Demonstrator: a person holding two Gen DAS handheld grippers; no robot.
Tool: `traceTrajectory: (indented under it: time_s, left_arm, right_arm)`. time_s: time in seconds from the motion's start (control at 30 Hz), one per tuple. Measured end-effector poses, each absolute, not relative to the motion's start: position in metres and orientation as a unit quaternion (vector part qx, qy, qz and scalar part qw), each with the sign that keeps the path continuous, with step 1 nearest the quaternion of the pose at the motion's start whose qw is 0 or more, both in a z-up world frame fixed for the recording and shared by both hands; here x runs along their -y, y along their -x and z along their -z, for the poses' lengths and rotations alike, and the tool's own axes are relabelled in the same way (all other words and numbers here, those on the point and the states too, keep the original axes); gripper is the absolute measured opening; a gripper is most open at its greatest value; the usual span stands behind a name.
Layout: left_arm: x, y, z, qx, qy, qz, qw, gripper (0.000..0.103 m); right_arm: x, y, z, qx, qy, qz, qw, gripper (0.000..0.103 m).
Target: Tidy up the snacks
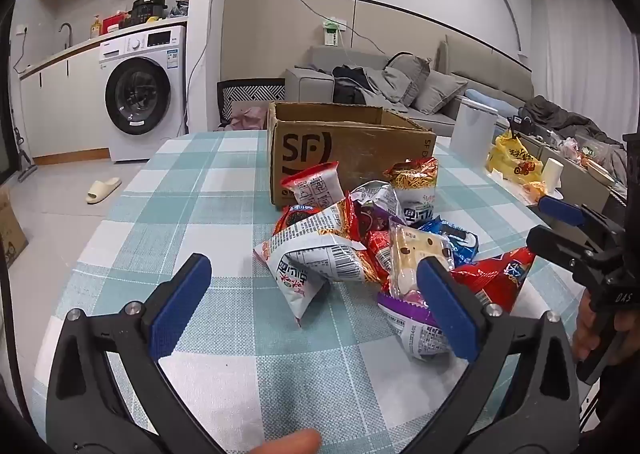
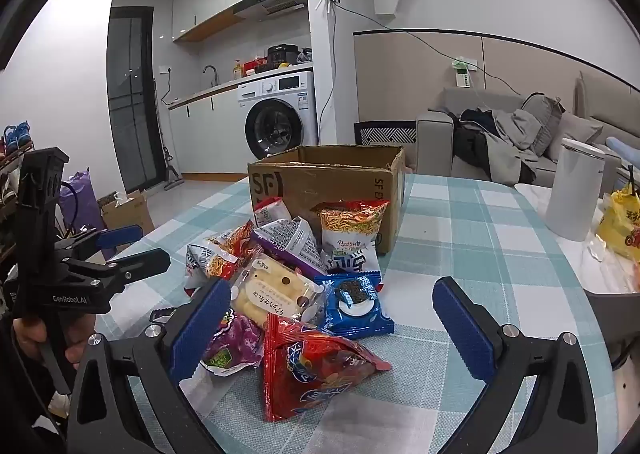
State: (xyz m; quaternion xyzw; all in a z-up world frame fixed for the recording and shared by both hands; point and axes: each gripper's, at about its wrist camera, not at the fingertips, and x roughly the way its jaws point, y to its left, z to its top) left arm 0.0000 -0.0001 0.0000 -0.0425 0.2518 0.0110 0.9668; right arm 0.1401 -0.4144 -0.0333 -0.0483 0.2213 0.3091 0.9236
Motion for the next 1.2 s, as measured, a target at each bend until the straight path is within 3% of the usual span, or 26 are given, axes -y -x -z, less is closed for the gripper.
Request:
traceTrajectory:
  time_s: [1.2]
  left_arm:
    - [-0.0003, 0.0002, 0.0001, -0.252, 0.048, -0.009, 0.966, 0.102]
  right_arm:
    - [0.4134, -0.1404, 0.0345, -0.224, 0.048, -0.314, 0.921, 0.103]
